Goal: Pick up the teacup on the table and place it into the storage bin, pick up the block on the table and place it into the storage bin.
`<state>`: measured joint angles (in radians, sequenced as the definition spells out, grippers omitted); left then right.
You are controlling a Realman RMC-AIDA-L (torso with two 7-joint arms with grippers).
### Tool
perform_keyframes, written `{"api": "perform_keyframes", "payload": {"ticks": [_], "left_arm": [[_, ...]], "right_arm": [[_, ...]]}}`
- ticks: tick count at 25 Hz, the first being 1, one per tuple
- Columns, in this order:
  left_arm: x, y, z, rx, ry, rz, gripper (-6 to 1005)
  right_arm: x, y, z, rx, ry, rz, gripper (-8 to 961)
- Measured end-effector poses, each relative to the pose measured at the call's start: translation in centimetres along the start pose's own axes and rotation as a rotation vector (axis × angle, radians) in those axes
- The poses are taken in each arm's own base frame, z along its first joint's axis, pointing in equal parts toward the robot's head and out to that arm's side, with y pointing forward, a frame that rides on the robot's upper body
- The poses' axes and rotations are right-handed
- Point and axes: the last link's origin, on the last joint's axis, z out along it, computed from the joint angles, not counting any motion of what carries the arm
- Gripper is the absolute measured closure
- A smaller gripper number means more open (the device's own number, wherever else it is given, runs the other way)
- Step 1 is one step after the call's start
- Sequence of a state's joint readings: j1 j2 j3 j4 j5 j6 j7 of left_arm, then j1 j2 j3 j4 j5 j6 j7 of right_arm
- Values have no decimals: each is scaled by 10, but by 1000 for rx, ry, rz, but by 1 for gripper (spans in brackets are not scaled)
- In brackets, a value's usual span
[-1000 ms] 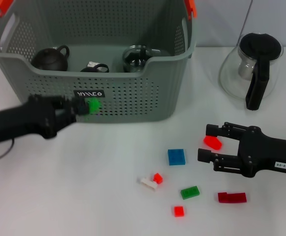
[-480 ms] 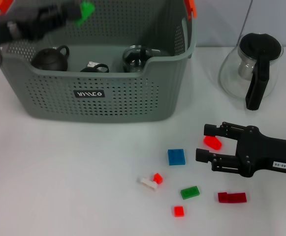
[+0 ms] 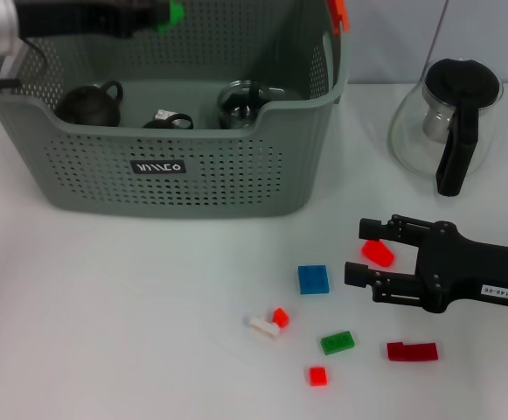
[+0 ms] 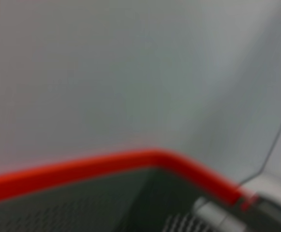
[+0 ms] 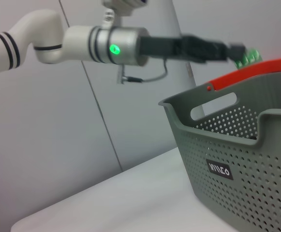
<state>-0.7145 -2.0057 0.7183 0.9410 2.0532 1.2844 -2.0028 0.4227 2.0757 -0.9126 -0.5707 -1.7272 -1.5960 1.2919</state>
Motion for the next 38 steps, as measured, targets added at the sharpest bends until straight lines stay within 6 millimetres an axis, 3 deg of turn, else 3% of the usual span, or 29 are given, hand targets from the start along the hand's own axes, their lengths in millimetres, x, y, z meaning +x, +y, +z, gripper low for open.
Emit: {"api": "perform_keyframes", "payload": {"ticks": [6,12,17,22,24,26,31,38], "left_arm": [[-14,-3,31,143,-182,72,830],[-18,-6,41,238,-245,30,822],[-17,-2,32,208,-151,25,675],[-25,4,0,92,79,-10,476],[-35,10,-21,4,197,-15,394],[-45,15,-39,-65,284,-3,384],[-94,31,-76,-183,404,90,360],[-168,61,-84,-178,323,252,341]], "right_arm": [[-1,0,1,-2,-2,-2,133],[-2,0,4,-6,-3,-5,133],[-3,-1,3,-2,-6,-5,133],[-3,-1,4,-1,-7,-6,133],[-3,-1,4,-1,-8,-6,133],[-2,-1,5,4,-7,-6,133],[1,-3,9,30,-5,2,133],[3,-3,10,36,-14,5,133]]}}
